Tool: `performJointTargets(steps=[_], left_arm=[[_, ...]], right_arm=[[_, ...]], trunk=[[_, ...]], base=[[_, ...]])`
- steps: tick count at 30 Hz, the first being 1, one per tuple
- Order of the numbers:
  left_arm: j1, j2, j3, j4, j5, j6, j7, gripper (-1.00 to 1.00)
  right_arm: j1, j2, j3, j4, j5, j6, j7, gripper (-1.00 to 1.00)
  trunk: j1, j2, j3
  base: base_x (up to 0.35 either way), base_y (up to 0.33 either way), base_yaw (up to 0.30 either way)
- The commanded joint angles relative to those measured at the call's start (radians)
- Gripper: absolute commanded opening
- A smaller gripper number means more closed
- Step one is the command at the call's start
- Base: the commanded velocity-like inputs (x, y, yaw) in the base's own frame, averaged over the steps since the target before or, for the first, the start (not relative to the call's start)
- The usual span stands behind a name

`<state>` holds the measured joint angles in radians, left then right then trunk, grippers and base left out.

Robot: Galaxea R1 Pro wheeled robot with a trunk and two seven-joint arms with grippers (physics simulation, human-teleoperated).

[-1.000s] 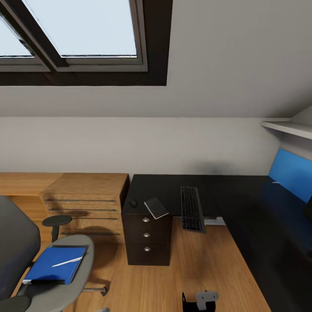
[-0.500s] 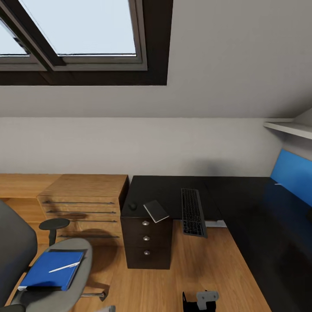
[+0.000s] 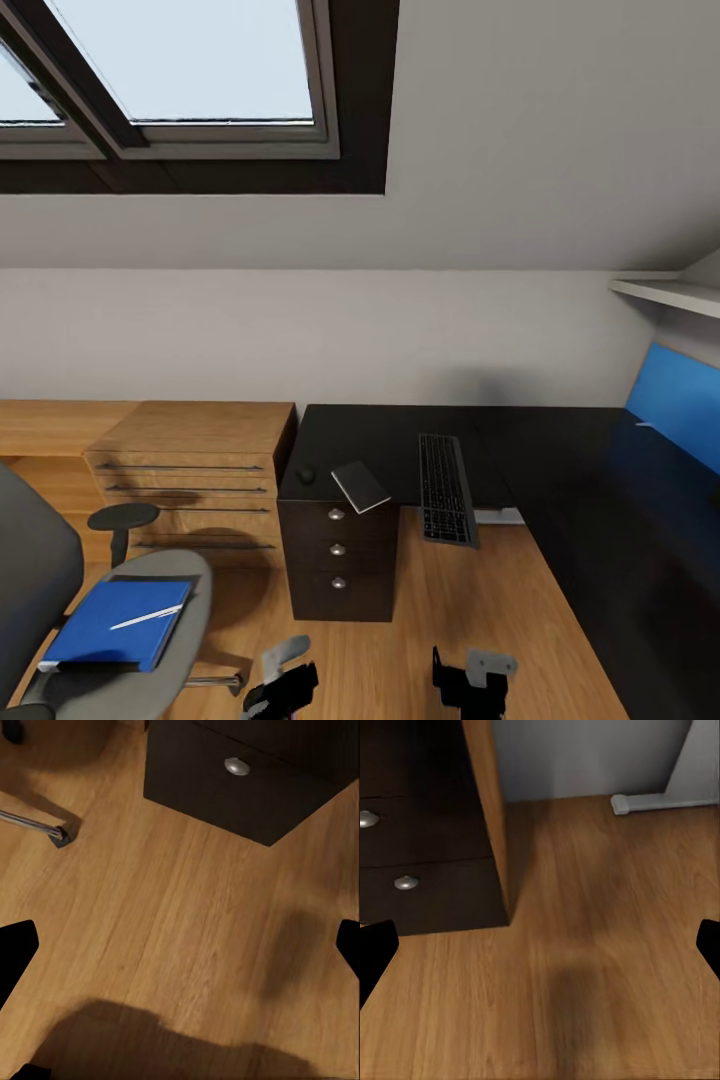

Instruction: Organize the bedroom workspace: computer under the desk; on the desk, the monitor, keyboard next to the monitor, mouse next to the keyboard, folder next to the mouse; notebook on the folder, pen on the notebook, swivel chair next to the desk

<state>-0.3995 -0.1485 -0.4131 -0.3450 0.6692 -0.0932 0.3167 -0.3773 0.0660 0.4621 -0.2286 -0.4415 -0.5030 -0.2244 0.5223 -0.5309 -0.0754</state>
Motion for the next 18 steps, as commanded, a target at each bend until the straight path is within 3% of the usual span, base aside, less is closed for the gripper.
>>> performJointTargets(steps=[1,4,5,6,7,8,10,11,12,13,14,15,16,17,18], left_arm=[[-0.001,0.001,-0.008,-0.041,0.010,0.039,0.026,1.00],[-0.001,0.004,-0.002,-0.256,0.013,0.273,0.144,1.00],[-0.001,0.005,0.000,-0.300,0.015,0.310,0.167,1.00],[-0.001,0.006,0.003,-0.383,0.018,0.364,0.208,1.00],[-0.001,0.006,0.004,-0.422,0.019,0.385,0.225,1.00],[-0.001,0.007,0.005,-0.490,0.021,0.415,0.252,1.00],[-0.001,0.008,0.005,-0.543,0.022,0.436,0.270,1.00],[-0.001,0.008,0.004,-0.582,0.022,0.451,0.282,1.00],[-0.001,0.009,0.005,-0.597,0.022,0.457,0.286,1.00],[-0.001,0.009,0.006,-0.610,0.021,0.462,0.290,1.00],[-0.001,0.009,0.009,-0.632,0.021,0.469,0.295,1.00],[-0.001,0.009,0.011,-0.644,0.021,0.471,0.297,1.00],[-0.001,0.010,0.021,-0.671,0.021,0.474,0.300,1.00],[-0.001,0.010,0.030,-0.686,0.021,0.475,0.301,1.00],[-0.001,0.011,0.068,-0.732,0.022,0.478,0.302,1.00]], right_arm=[[-0.002,-0.006,0.008,-0.023,-0.025,0.022,-0.007,1.00],[-0.005,-0.050,0.005,-0.173,-0.139,0.161,-0.004,1.00],[-0.005,-0.062,0.005,-0.209,-0.165,0.192,-0.003,1.00],[-0.005,-0.084,0.004,-0.283,-0.221,0.257,-0.002,1.00],[-0.006,-0.096,0.004,-0.321,-0.250,0.292,-0.002,1.00],[-0.007,-0.119,0.003,-0.391,-0.311,0.362,-0.001,1.00],[-0.010,-0.143,0.000,-0.451,-0.375,0.426,0.000,1.00],[-0.016,-0.166,-0.014,-0.498,-0.445,0.479,0.000,1.00],[-0.020,-0.176,-0.028,-0.517,-0.482,0.502,0.000,1.00],[-0.024,-0.185,-0.047,-0.533,-0.519,0.522,0.000,1.00],[-0.033,-0.200,-0.092,-0.557,-0.596,0.560,0.000,1.00],[-0.036,-0.205,-0.118,-0.566,-0.634,0.580,0.001,1.00],[-0.042,-0.212,-0.167,-0.578,-0.701,0.626,0.001,1.00],[-0.044,-0.215,-0.190,-0.583,-0.731,0.651,0.003,1.00],[-0.048,-0.220,-0.254,-0.591,-0.800,0.727,0.014,1.00]], trunk=[[0.004,-0.009,-0.005],[0.016,-0.030,-0.015],[0.020,-0.037,-0.018],[0.024,-0.044,-0.021],[0.027,-0.051,-0.024],[0.031,-0.058,-0.027],[0.039,-0.072,-0.034],[0.043,-0.079,-0.037],[0.047,-0.086,-0.040],[0.050,-0.093,-0.043],[0.054,-0.100,-0.046],[0.058,-0.107,-0.049],[0.062,-0.114,-0.052],[0.066,-0.121,-0.055],[0.070,-0.128,-0.059]], base=[[0.000,0.000,0.000],[0.000,0.000,0.000],[0.000,0.000,0.000],[0.000,0.000,0.000],[0.000,0.000,0.000],[0.000,0.000,0.000],[0.000,0.000,0.000],[0.000,0.000,0.000],[0.000,0.000,0.000],[0.000,0.000,0.000],[0.000,0.000,0.000],[0.000,0.000,0.000],[0.000,0.000,0.000],[0.000,0.000,0.000],[0.000,0.000,0.000]])
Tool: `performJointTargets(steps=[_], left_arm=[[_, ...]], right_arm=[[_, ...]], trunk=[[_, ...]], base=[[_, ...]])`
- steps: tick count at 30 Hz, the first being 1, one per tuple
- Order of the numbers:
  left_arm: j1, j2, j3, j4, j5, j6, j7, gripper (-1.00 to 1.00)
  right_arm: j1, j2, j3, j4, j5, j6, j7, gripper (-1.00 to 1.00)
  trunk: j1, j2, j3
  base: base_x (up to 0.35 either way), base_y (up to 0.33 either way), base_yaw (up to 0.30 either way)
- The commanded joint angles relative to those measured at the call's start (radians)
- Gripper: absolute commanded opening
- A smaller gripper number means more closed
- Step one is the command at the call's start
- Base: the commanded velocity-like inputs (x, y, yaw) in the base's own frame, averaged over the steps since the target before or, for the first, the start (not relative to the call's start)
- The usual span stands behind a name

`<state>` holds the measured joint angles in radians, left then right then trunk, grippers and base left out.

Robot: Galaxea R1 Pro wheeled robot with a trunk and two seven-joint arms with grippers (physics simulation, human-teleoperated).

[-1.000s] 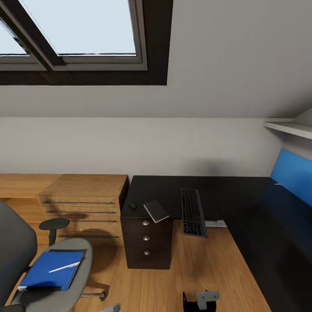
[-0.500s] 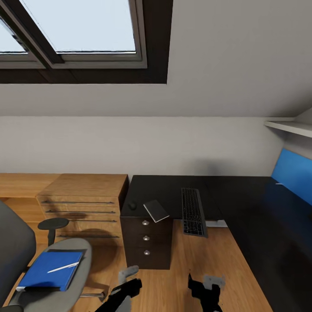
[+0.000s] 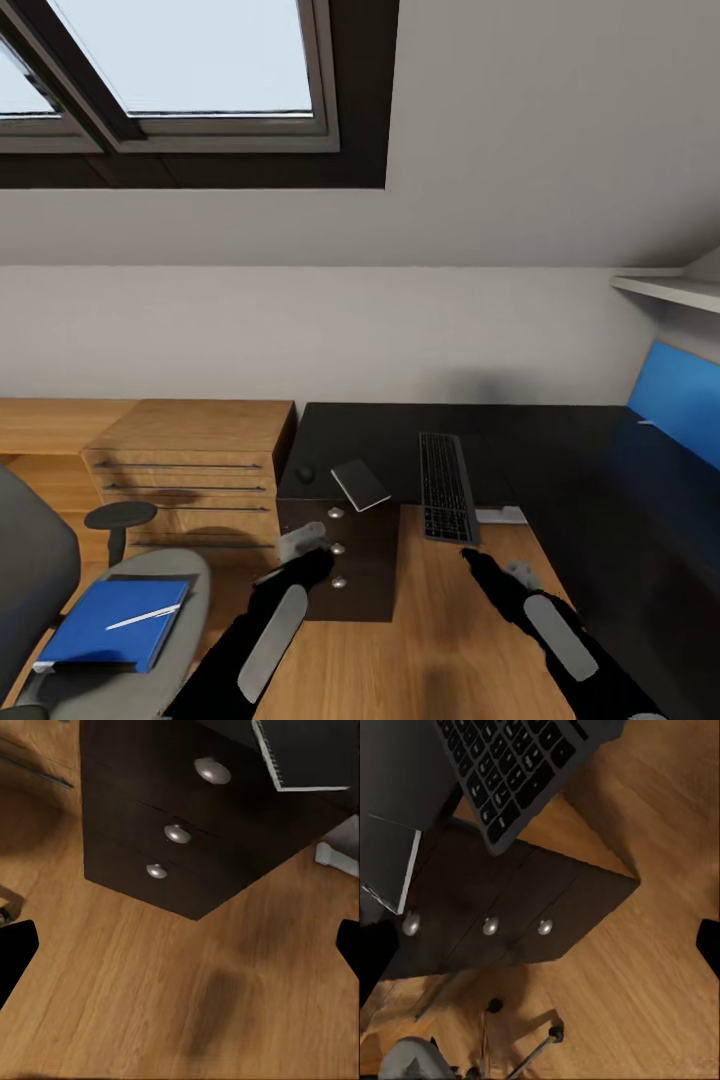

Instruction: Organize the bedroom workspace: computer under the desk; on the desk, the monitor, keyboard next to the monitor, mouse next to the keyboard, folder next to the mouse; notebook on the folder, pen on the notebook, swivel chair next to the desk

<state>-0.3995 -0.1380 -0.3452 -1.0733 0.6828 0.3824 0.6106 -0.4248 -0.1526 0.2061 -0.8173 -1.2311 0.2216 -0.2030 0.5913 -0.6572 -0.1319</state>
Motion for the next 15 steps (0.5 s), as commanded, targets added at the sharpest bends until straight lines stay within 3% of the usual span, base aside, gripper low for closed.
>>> performJointTargets(steps=[1,5,7,15], left_arm=[[-0.001,0.000,0.027,-0.033,0.009,0.004,0.007,1.00],[-0.001,0.007,0.078,-0.092,0.011,0.005,0.006,1.00],[-0.001,0.019,0.086,-0.099,0.012,0.006,0.006,1.00],[-0.001,0.053,0.092,-0.080,0.012,0.008,0.006,1.00]], right_arm=[[-0.002,-0.003,-0.038,-0.006,-0.040,0.046,0.009,1.00],[-0.004,-0.006,-0.127,-0.002,-0.079,0.116,0.087,1.00],[-0.004,-0.007,-0.145,0.004,-0.085,0.129,0.114,1.00],[-0.004,-0.015,-0.165,0.016,-0.091,0.140,0.144,1.00]], trunk=[[0.004,-0.009,-0.005],[0.020,-0.037,-0.018],[0.027,-0.051,-0.024],[0.058,-0.107,-0.049]], base=[[0.000,0.000,0.000],[0.000,0.000,0.000],[0.000,0.000,0.000],[0.000,0.000,0.000]])
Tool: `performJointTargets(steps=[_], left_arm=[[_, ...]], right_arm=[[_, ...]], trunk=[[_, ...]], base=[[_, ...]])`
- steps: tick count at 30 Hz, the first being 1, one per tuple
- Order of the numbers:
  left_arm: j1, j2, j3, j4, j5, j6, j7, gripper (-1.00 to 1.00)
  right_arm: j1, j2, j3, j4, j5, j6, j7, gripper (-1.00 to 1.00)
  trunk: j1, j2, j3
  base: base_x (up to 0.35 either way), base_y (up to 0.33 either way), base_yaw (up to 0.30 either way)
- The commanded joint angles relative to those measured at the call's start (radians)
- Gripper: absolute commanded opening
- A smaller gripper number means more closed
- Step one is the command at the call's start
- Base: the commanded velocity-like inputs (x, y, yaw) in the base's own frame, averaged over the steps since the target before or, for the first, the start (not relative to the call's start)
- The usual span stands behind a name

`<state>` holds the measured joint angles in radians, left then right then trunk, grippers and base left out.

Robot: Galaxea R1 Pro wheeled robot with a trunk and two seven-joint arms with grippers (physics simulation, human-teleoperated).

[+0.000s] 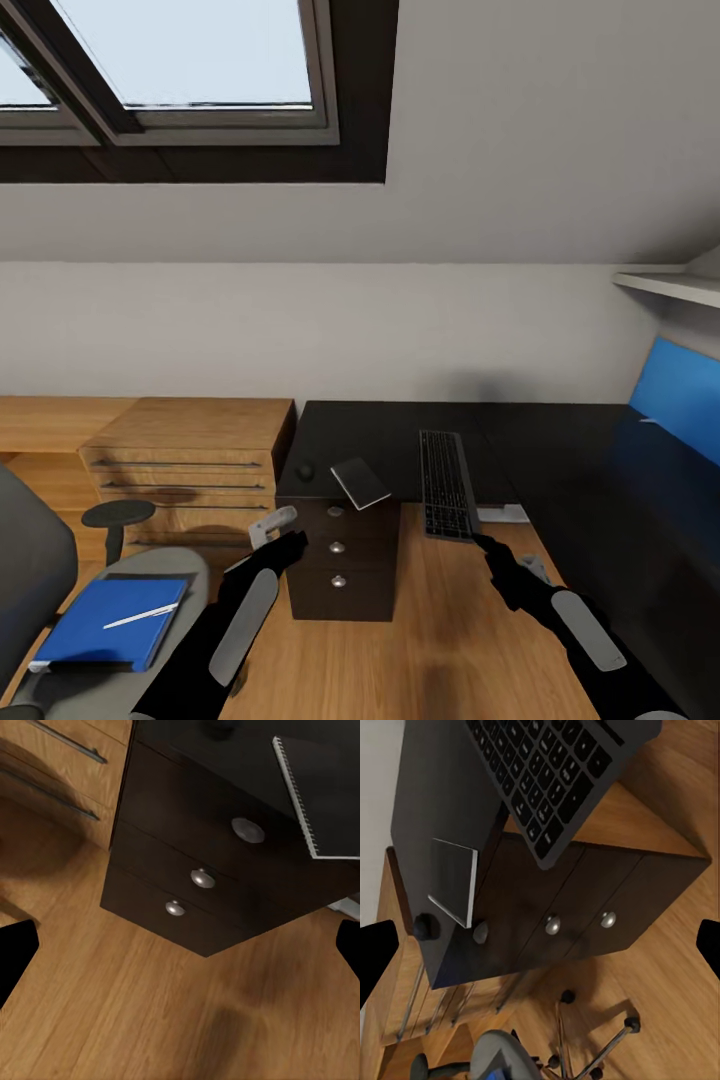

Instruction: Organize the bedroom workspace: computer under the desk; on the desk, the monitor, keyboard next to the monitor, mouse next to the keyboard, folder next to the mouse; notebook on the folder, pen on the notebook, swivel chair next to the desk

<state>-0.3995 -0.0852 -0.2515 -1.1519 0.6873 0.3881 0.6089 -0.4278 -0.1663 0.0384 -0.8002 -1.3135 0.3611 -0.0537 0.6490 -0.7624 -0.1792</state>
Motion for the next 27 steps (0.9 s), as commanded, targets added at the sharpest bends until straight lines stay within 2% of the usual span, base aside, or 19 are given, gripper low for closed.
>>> performJointTargets(steps=[1,5,9,11,13,16,17,19,27], left_arm=[[-0.001,0.001,-0.002,-0.001,0.007,0.002,0.008,1.00],[-0.001,0.002,-0.008,-0.002,0.005,0.002,0.008,1.00],[-0.001,0.002,-0.011,-0.004,0.004,0.002,0.008,1.00],[-0.001,0.003,-0.013,-0.005,0.004,0.002,0.008,1.00],[0.000,0.002,-0.019,-0.007,0.004,0.003,0.008,1.00],[0.000,0.003,-0.033,-0.008,0.005,0.003,0.008,1.00],[0.000,0.003,-0.041,-0.009,0.005,0.003,0.008,1.00],[0.000,0.003,-0.045,-0.009,0.006,0.003,0.008,1.00],[0.000,0.002,-0.056,-0.009,0.006,0.003,0.008,1.00]], right_arm=[[0.000,-0.008,0.003,-0.001,-0.009,0.000,-0.004,1.00],[0.001,-0.030,0.003,-0.001,-0.011,0.002,0.015,1.00],[0.002,-0.039,0.003,0.005,-0.011,0.002,0.056,1.00],[0.003,-0.040,0.003,0.041,-0.010,0.002,0.130,1.00],[0.003,-0.041,0.003,0.098,-0.009,0.002,0.241,1.00],[0.003,-0.041,0.003,0.139,-0.009,0.002,0.338,1.00],[0.003,-0.041,0.002,0.158,-0.009,0.001,0.395,1.00],[0.004,-0.040,0.002,0.169,-0.010,-0.001,0.431,1.00],[0.003,-0.037,-0.016,0.225,-0.014,-0.011,0.470,1.00]], trunk=[[0.004,-0.009,-0.005],[0.020,-0.037,-0.017],[0.035,-0.065,-0.030],[0.043,-0.079,-0.036],[0.050,-0.093,-0.042],[0.062,-0.114,-0.052],[0.066,-0.121,-0.055],[0.073,-0.135,-0.061],[0.104,-0.191,-0.086]], base=[[0.000,0.000,0.000],[0.000,0.000,0.000],[0.000,0.000,0.000],[0.000,0.000,0.000],[0.000,0.000,0.000],[0.000,0.000,0.000],[0.000,0.000,0.000],[0.000,0.000,0.000],[0.000,0.000,0.000]])
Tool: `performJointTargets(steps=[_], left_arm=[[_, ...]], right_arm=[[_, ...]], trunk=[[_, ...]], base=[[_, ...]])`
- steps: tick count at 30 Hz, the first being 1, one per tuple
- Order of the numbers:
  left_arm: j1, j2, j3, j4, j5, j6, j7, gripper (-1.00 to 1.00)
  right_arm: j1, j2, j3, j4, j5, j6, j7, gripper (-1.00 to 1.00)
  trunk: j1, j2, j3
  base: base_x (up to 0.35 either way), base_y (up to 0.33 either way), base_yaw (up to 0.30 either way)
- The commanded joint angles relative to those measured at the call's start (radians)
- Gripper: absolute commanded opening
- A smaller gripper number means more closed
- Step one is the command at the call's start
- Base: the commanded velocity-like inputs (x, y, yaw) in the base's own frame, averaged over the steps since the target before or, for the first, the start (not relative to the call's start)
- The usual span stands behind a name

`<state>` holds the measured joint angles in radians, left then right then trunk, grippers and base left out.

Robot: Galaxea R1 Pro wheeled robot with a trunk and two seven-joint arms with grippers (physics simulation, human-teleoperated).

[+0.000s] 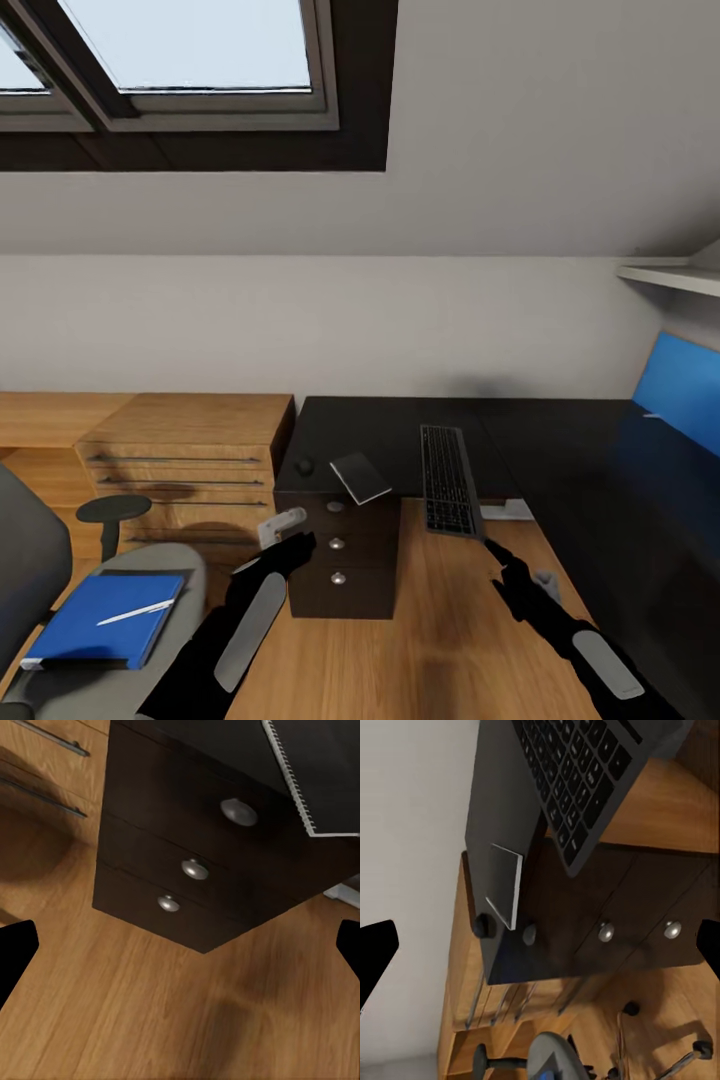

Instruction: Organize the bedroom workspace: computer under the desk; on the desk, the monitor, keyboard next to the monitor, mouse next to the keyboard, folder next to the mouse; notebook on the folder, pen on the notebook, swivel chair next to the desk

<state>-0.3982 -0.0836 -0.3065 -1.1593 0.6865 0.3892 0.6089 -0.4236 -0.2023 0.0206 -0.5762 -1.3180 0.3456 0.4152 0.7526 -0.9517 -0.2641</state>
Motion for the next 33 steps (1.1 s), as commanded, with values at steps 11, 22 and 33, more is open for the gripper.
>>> performJointTargets(steps=[11,22,33], left_arm=[[-0.002,-0.001,-0.099,0.009,0.010,-0.002,0.011,1.00],[-0.002,-0.001,-0.103,0.009,0.011,-0.002,0.011,1.00],[-0.002,-0.001,-0.104,0.010,0.011,-0.001,0.011,1.00]], right_arm=[[-0.001,-0.002,-0.053,0.032,-0.008,0.012,0.101,1.00],[-0.001,-0.002,-0.055,0.050,-0.010,0.076,0.057,1.00],[-0.003,0.002,-0.052,0.047,-0.003,0.078,-0.001,1.00]], trunk=[[0.042,-0.078,-0.036],[0.085,-0.155,-0.070],[0.127,-0.232,-0.105]], base=[[0.000,0.000,0.000],[0.000,0.000,0.000],[0.000,0.000,0.000]])
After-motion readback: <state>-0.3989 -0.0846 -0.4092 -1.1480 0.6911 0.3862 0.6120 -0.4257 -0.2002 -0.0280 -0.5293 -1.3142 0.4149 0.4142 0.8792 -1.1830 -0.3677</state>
